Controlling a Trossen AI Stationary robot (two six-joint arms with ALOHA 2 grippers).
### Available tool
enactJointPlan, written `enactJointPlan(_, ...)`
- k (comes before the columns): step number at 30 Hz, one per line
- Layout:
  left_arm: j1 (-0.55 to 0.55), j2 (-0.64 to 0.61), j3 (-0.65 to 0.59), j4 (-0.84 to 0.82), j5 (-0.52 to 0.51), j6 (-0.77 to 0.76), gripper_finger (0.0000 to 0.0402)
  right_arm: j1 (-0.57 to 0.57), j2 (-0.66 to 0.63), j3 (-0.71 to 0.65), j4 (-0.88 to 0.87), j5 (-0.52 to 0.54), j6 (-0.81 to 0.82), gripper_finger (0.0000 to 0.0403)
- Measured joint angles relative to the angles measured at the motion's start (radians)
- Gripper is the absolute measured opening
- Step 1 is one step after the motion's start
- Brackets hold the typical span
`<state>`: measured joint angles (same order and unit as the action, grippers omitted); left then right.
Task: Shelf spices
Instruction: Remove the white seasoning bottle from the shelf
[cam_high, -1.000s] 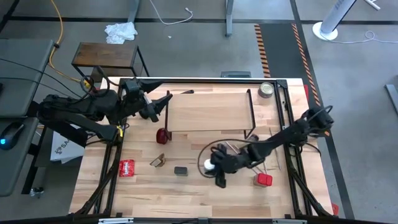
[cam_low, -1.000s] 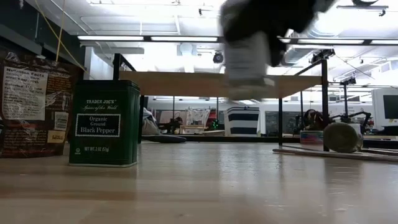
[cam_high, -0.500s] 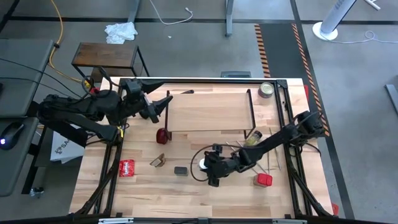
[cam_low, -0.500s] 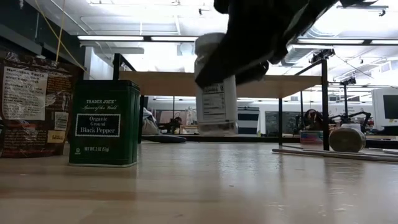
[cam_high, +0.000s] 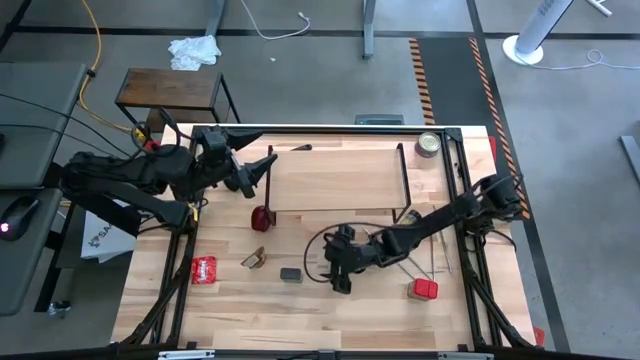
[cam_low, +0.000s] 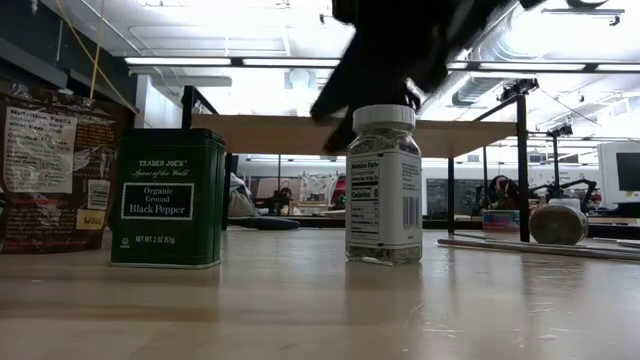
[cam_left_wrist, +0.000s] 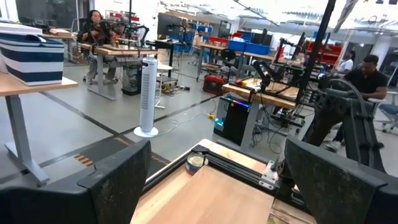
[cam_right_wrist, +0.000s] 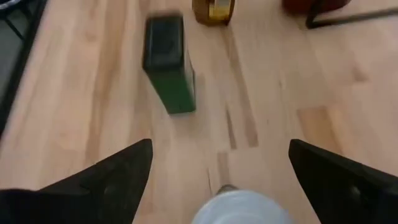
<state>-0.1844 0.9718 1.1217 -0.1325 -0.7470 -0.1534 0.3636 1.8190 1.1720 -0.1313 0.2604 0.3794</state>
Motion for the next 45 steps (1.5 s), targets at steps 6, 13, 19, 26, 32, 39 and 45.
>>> enactJointPlan(6,0.000,-0.032,0.000,-0.005,0.007,-0.003,0.0367,-0.036,-0.123,0.075,-0.132,0.021,-0.085,0.0367)
enactJointPlan(13,-0.029,-0.028,0.001,-0.273,0.246,-0.213,0.0317,-0.075,-0.285,0.157,-0.391,0.030,-0.065,0.0340)
enactJointPlan(19,-0.149,0.077,-0.035,-0.500,0.320,-0.421,0.0142,-0.047,-0.346,0.157,-0.648,0.035,0.154,0.0228)
enactJointPlan(26,-0.349,0.116,-0.193,-0.500,0.210,-0.769,0.0013,0.054,-0.303,0.156,-0.790,0.023,0.361,0.0016)
enactJointPlan(32,-0.532,0.106,-0.296,-0.508,0.060,-1.107,0.0001,0.072,-0.192,0.155,-0.762,-0.010,0.458,0.0003)
enactJointPlan(39,-0.589,0.102,-0.296,-0.520,-0.003,-1.180,0.0001,0.029,-0.031,0.154,-0.710,-0.087,0.506,0.0000)
enactJointPlan(45,-0.589,0.102,-0.296,-0.520,-0.010,-1.171,0.0000,0.015,0.039,0.154,-0.592,-0.112,0.540,0.0000)
